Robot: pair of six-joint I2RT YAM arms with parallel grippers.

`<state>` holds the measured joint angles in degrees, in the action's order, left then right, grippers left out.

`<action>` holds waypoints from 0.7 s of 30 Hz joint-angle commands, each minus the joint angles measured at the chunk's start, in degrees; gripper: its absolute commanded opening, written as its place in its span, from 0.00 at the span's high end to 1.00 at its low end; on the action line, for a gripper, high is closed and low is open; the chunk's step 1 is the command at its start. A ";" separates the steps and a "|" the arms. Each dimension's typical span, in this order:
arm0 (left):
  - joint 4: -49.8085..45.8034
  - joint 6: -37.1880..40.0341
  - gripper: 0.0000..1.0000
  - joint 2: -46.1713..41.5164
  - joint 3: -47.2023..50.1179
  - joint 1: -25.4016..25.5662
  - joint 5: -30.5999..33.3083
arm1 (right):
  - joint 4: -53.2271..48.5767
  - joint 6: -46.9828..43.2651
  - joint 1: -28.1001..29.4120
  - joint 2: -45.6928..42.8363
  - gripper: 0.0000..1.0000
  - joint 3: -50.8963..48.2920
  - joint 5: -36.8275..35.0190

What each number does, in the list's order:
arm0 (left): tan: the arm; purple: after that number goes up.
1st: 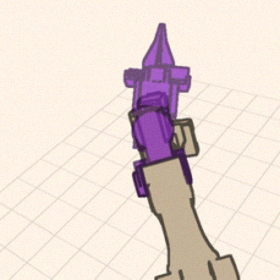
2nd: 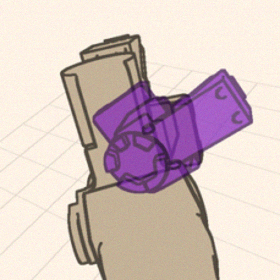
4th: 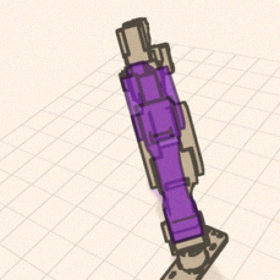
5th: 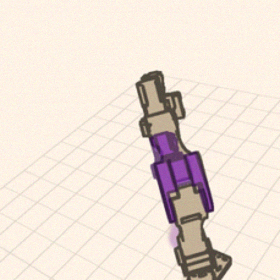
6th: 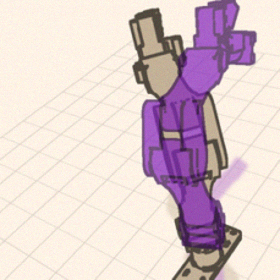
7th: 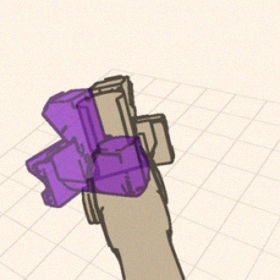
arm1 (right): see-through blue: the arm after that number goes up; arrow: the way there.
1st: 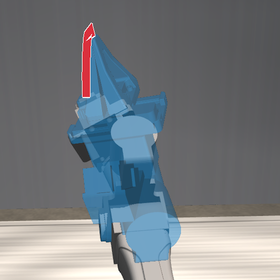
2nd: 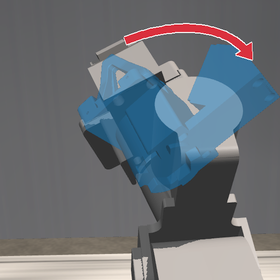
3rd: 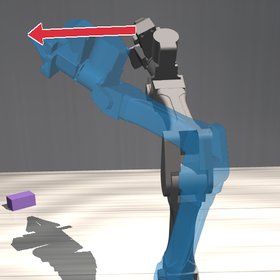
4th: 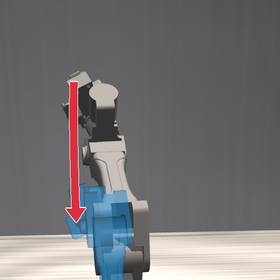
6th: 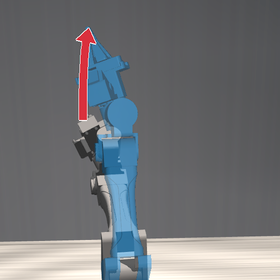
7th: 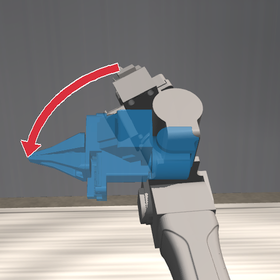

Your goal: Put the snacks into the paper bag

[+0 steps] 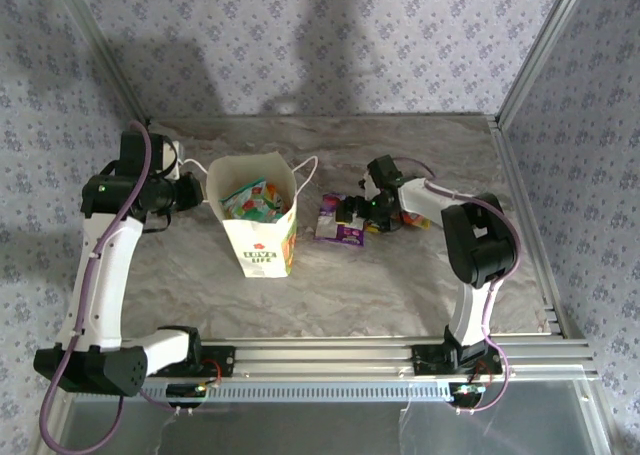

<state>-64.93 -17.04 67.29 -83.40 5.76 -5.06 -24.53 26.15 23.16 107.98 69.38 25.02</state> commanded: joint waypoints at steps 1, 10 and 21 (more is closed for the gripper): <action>-0.82 0.62 0.82 -0.19 -0.19 0.33 0.32 | 0.45 0.65 0.98 1.48 0.11 2.20 1.79; -1.59 1.02 0.82 -0.99 -0.63 0.33 -0.11 | -0.63 1.41 1.62 3.60 0.13 2.86 0.84; -1.76 0.69 0.82 -1.45 -0.87 0.39 -0.47 | -0.43 2.52 3.05 5.45 0.22 4.93 -1.29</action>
<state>-64.97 -17.02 67.18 -83.40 5.80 -5.10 -25.32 28.21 24.53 111.04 72.51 24.29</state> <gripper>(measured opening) 0.184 0.786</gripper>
